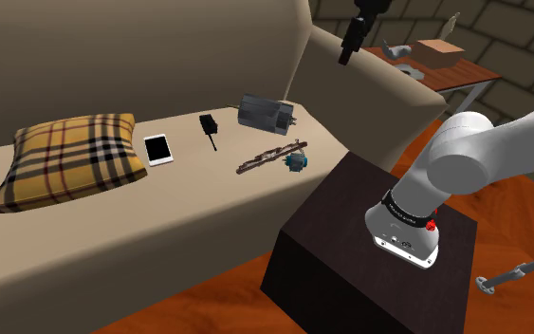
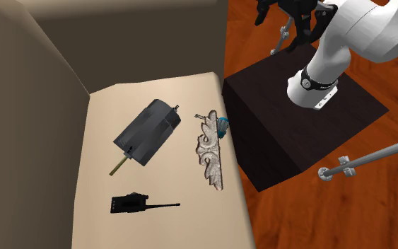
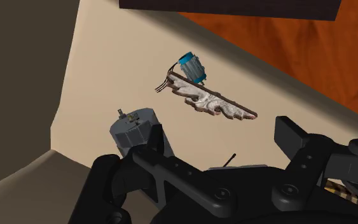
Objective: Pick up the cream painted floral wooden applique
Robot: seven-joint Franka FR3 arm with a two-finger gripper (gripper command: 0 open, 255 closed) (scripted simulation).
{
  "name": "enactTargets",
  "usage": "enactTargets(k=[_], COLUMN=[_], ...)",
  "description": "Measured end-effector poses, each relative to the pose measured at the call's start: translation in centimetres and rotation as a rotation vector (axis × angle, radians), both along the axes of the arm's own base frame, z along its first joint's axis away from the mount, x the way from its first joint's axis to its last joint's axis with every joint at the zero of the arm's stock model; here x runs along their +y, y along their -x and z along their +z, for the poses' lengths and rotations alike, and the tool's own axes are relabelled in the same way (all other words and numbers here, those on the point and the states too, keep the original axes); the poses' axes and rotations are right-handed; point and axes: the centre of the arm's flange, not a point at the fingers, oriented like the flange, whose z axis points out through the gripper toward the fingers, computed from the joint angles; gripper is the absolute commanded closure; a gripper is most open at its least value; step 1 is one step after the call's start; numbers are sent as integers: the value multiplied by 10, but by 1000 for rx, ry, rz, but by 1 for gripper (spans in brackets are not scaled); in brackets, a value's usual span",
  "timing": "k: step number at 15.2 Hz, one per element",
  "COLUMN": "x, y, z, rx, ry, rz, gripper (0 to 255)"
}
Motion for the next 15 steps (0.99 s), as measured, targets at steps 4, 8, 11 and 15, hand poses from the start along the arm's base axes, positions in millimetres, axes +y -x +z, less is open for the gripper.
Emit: enactTargets(k=[4,8,11,15], x=[5,15,24,39], y=[-12,-29,-43,-60], z=[-26,-70,-109,-158], rx=[5,11,16,21], ry=[21,60,91,131], rz=[65,187,282,409], gripper=[0,0,0,0])
